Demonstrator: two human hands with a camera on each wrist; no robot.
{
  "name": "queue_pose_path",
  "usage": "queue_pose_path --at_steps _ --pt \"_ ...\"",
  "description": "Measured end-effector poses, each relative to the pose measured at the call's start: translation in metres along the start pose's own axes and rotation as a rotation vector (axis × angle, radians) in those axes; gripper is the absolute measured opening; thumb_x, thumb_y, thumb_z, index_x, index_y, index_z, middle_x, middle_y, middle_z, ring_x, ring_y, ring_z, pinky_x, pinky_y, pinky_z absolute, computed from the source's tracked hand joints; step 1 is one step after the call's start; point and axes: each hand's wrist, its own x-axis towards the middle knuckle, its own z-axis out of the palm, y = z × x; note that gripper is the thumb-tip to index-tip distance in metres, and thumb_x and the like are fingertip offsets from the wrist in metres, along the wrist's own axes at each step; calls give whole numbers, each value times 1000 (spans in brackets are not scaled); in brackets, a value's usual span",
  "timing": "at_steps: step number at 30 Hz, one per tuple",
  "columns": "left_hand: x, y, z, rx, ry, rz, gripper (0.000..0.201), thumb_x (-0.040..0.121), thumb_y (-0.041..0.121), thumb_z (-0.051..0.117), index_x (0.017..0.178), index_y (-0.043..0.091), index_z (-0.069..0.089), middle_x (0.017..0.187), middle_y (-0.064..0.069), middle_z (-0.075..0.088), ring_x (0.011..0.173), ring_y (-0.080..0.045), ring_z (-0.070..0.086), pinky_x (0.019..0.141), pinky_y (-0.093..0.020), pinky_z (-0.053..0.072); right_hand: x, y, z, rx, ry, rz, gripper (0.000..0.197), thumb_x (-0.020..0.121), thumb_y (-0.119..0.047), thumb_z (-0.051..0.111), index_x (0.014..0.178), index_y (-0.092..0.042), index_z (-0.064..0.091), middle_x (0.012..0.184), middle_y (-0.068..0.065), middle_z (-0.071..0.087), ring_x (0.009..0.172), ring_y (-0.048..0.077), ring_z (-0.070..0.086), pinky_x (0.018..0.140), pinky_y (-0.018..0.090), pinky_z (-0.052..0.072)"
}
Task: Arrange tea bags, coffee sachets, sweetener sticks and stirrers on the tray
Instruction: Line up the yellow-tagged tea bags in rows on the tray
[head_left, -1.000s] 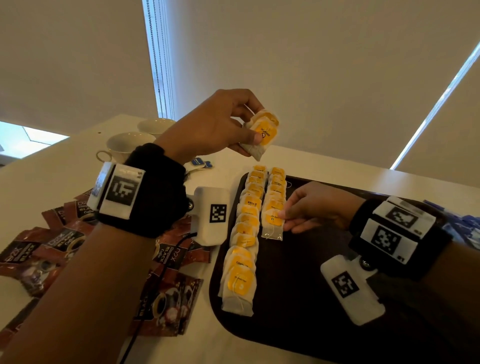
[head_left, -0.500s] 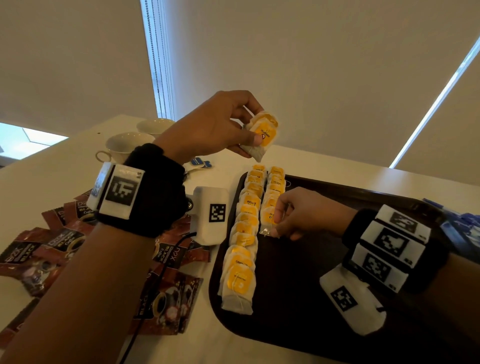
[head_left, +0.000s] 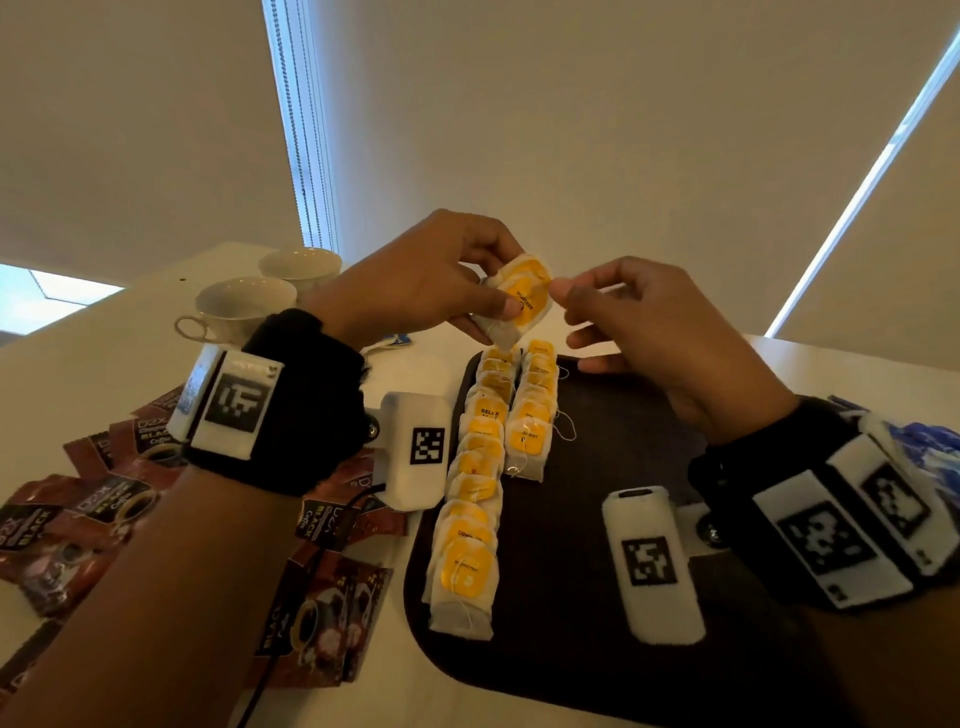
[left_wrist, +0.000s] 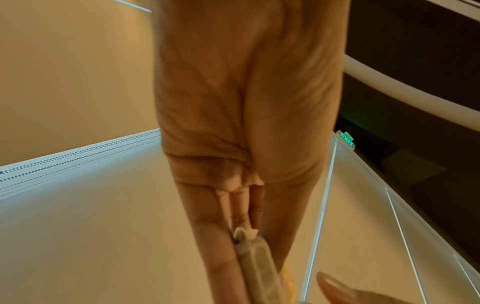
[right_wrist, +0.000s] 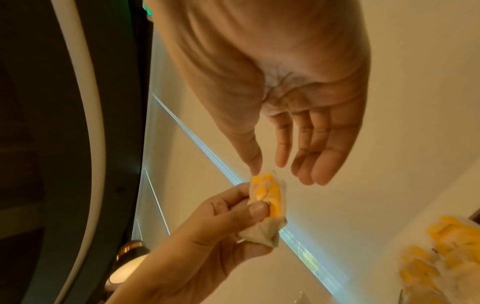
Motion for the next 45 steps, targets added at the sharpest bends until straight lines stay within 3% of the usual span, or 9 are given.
queue_pose_path --at_steps 6,10,14,20,23,28,34,39,45 --pt "0 1 4 -31 24 8 19 80 8 70 96 13 62 101 -7 66 80 -13 70 60 -25 59 -4 12 7 160 14 50 26 79 -21 72 101 -15 59 90 6 68 83 16 69 71 33 59" --pt "2 1 12 -32 1 7 16 80 7 70 90 14 61 102 -10 64 79 -13 70 59 -27 59 -6 14 10 285 28 40 22 78 -12 72 95 -15 59 86 6 69 76 15 70 65 27 59" --pt "3 0 14 -36 6 5 11 83 12 67 93 13 62 100 -10 65 78 -14 71 59 -28 59 -4 16 7 334 56 41 26 79 -9 71 100 -15 58 90 8 68 74 14 69 65 27 59" --pt "3 -2 13 4 29 33 6 88 18 62 94 16 61 90 -4 66 71 -10 69 58 -26 59 -5 17 5 335 -4 70 10 85 -6 63 89 -15 60 86 5 67 74 14 68 63 26 59" --pt "2 -2 13 35 62 36 8 89 20 62 95 15 60 83 -2 68 66 -12 70 54 -24 57 -6 18 3 285 -34 101 10 85 -6 64 94 -11 61 91 9 69 82 20 69 68 30 60" --pt "4 -3 8 94 155 54 12 90 21 61 98 12 60 88 -3 66 63 -4 63 49 -17 52 -9 18 -5 166 -101 142 10 82 -6 67 89 -13 63 86 6 68 75 14 67 66 26 59" --pt "6 -4 4 131 220 85 18 90 22 63 101 8 63 95 -2 64 79 -8 59 62 -20 53 -18 23 -8 -68 -364 302 11 79 -3 68 84 -11 64 72 4 67 64 9 65 65 22 57" --pt "5 -1 2 120 227 89 13 88 20 64 98 11 63 86 2 62 77 -10 57 60 -13 49 -15 31 2 -257 -557 407 12 82 -7 66 92 -12 61 84 5 68 71 8 66 62 18 54" --pt "3 -1 -1 111 213 94 13 88 20 64 99 12 62 90 0 64 80 -12 60 63 -21 53 -6 42 7 -230 -546 492 14 83 -4 65 94 -11 60 80 4 68 69 9 67 64 21 55"
